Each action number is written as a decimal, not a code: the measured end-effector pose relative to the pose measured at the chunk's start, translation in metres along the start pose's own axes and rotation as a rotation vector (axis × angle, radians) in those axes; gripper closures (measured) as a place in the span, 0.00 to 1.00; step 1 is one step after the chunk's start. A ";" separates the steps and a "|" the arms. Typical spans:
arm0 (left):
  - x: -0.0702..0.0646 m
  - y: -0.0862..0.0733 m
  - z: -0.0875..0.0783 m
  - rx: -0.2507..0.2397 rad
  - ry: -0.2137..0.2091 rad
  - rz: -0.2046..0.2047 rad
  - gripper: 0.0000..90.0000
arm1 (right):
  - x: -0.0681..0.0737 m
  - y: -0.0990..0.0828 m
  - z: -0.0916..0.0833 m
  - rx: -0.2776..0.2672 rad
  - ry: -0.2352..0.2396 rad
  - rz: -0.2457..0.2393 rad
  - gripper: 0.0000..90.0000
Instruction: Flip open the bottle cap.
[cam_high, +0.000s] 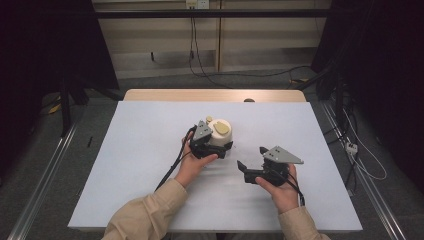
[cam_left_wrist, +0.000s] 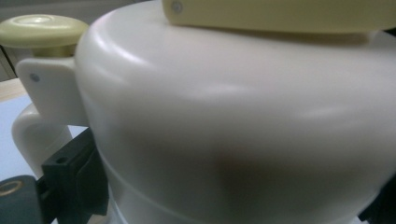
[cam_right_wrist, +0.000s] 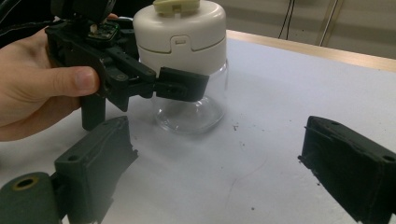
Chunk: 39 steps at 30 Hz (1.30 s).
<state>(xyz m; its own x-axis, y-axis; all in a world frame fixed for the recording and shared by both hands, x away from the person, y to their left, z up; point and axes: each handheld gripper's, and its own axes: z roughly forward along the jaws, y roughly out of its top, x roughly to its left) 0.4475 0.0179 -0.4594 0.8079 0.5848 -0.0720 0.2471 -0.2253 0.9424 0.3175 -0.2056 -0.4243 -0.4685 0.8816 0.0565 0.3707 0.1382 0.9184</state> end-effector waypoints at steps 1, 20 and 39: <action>0.000 0.000 0.000 0.001 0.000 0.002 0.05 | -0.001 0.001 0.001 0.004 0.001 0.005 0.09; 0.000 0.000 0.000 0.004 0.003 0.004 0.05 | 0.002 0.022 0.009 0.006 0.020 0.024 0.25; 0.000 0.000 0.000 0.003 0.004 -0.005 0.05 | 0.013 0.048 0.025 0.038 0.083 -0.016 0.64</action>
<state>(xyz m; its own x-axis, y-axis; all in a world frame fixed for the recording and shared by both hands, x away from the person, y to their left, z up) 0.4473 0.0176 -0.4595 0.8047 0.5889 -0.0754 0.2526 -0.2246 0.9411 0.3489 -0.1761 -0.3895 -0.5390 0.8390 0.0751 0.3921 0.1710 0.9039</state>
